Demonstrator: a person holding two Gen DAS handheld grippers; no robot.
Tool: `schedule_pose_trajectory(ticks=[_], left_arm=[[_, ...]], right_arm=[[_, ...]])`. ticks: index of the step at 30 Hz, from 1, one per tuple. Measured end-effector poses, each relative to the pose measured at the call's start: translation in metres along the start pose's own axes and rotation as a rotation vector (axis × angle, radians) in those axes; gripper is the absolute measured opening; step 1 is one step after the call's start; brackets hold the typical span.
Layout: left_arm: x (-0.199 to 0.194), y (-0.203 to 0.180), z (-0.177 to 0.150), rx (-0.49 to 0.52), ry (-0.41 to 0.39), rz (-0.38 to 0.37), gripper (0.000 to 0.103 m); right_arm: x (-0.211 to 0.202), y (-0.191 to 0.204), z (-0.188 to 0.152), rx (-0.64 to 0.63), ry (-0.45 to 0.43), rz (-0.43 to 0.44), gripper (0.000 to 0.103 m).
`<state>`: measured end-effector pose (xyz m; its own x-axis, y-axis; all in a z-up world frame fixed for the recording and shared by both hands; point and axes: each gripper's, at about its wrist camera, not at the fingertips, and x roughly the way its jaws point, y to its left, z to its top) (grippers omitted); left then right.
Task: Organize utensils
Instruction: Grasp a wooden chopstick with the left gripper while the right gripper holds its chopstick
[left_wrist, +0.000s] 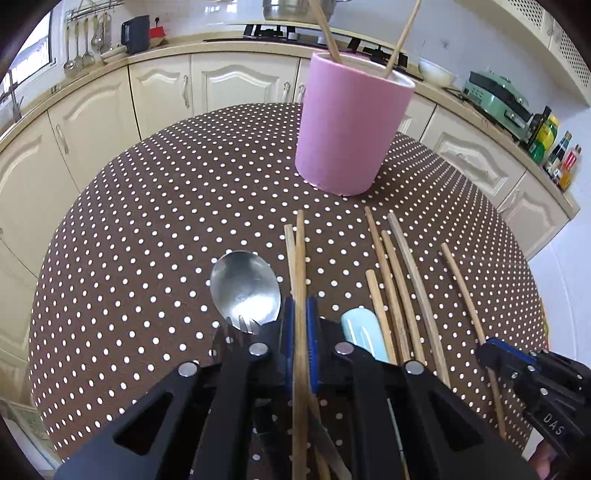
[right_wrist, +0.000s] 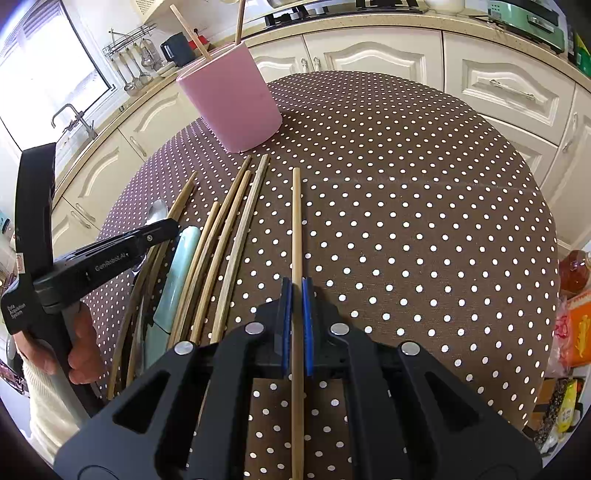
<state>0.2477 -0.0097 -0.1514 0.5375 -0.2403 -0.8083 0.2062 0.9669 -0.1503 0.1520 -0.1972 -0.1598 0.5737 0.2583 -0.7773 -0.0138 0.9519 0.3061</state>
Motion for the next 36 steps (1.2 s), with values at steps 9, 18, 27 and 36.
schedule_pose_trajectory(ticks=[9, 18, 27, 36], left_arm=[[-0.013, 0.001, -0.005, 0.009, -0.028, 0.001, 0.006], [-0.008, 0.003, -0.01, 0.001, -0.001, 0.0, 0.007], [-0.012, 0.008, -0.015, 0.0, 0.006, -0.016, 0.008], [-0.019, 0.01, -0.023, 0.002, -0.014, -0.025, 0.007]], right_arm=[[-0.007, 0.0, 0.008, 0.003, -0.028, 0.009, 0.006], [-0.004, 0.007, 0.009, -0.009, -0.018, 0.013, 0.006], [0.002, 0.012, 0.006, -0.005, 0.006, 0.009, 0.006], [0.001, 0.012, 0.001, -0.013, 0.009, -0.001, 0.006]])
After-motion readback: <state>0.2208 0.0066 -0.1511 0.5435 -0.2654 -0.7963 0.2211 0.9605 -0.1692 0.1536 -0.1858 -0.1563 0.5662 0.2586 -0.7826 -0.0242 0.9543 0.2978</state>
